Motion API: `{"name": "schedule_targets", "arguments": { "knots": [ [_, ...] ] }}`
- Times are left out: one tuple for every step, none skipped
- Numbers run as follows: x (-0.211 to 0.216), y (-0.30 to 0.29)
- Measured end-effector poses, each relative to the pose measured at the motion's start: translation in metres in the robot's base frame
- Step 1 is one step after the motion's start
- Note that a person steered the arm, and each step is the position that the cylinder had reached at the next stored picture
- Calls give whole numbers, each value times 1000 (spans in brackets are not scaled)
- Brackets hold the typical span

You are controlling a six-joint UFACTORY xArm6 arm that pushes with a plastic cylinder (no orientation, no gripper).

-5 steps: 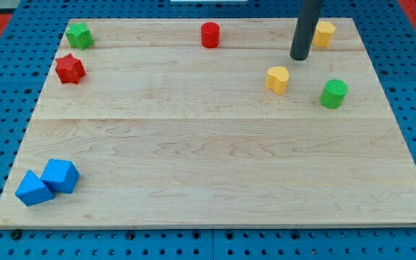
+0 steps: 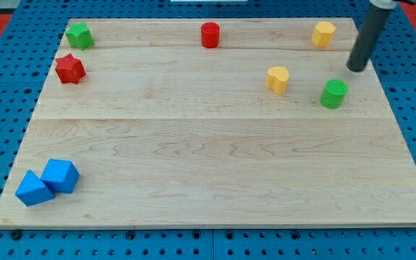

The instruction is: Place the green circle at the bottom of red star

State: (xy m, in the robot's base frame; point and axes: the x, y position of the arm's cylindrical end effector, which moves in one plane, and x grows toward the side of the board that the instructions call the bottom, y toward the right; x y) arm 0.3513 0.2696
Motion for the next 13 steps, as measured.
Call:
{"name": "schedule_targets", "arguments": {
  "knots": [
    [46,14],
    [68,-26],
    [67,-100],
    [67,-100],
    [66,-42],
    [46,-26],
    [35,-85],
    [35,-179],
    [37,-246],
    [41,-246],
    [43,-270],
    [42,-352],
    [42,-366]
  ]
}}
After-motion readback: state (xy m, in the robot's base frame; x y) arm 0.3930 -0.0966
